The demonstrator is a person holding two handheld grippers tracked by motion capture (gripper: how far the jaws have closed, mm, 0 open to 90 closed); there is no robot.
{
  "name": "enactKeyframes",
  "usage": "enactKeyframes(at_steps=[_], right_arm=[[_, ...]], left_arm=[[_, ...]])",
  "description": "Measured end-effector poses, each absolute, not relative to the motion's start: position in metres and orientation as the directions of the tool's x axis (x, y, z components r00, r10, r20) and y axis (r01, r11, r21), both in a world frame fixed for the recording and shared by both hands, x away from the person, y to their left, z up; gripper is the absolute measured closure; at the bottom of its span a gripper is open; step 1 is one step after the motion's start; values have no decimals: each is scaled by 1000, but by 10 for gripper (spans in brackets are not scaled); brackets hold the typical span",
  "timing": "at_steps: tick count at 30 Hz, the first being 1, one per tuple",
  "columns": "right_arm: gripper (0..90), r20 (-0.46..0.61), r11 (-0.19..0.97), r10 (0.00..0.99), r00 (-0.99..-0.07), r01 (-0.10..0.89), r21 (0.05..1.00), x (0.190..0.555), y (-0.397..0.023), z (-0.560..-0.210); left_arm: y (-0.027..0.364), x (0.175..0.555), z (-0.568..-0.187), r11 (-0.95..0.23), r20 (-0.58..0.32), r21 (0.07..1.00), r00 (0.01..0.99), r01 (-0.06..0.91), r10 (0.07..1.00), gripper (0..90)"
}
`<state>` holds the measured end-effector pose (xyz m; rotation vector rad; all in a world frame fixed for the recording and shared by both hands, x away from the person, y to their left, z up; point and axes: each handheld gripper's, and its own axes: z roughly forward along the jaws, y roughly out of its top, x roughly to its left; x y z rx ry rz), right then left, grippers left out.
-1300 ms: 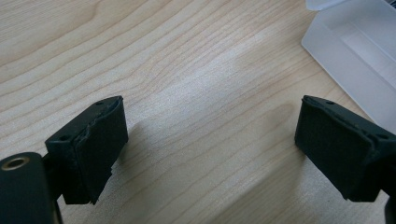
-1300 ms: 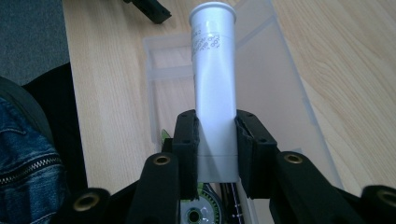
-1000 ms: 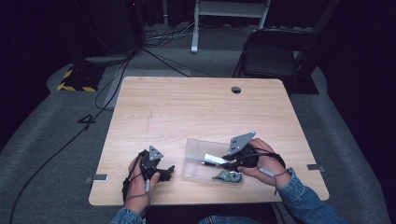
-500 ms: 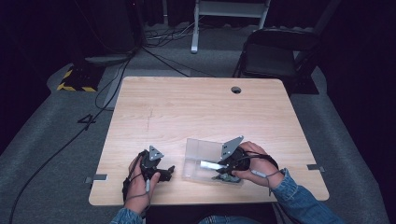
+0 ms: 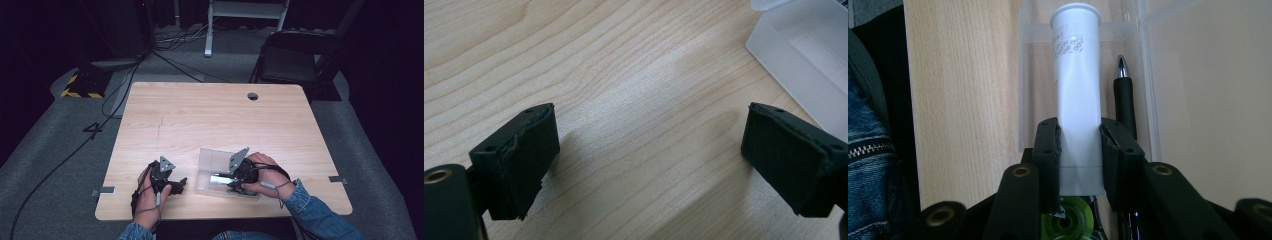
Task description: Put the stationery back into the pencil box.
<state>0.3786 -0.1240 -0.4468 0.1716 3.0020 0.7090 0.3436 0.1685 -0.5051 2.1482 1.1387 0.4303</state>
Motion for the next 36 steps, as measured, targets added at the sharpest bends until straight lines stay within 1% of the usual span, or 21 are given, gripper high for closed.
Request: enactKeyframes(at_steps=[6,12,16,20,23,31,34,36], right_arm=[[716,-12,899,100,-995,86,430,380,-119,-450],[715,-13,903,107,-994,92,421,381,-116,-452],[711,-18,897,123,-992,103,431,383,-117,-453],[686,-13,881,143,-990,121,457,384,-118,-451],[704,-11,879,141,-990,120,461,384,-118,-451],[711,-58,883,133,-989,92,460,386,-119,-451],[712,-57,879,137,-989,95,468,387,-119,-452],[700,-69,880,134,-989,87,468,387,-119,-452]], left_arm=[[168,344,-505,-403,-17,685,567,607,824,89],[168,344,-505,-403,-17,685,567,607,824,89],[168,344,-505,-403,-17,685,567,607,824,89],[168,344,-505,-403,-17,685,567,607,824,88],[168,344,-505,-403,-17,685,567,607,824,89],[168,344,-505,-403,-17,685,567,607,824,88],[168,344,-505,-403,-17,685,567,607,824,89],[168,344,-505,-402,-20,684,566,609,824,86]])
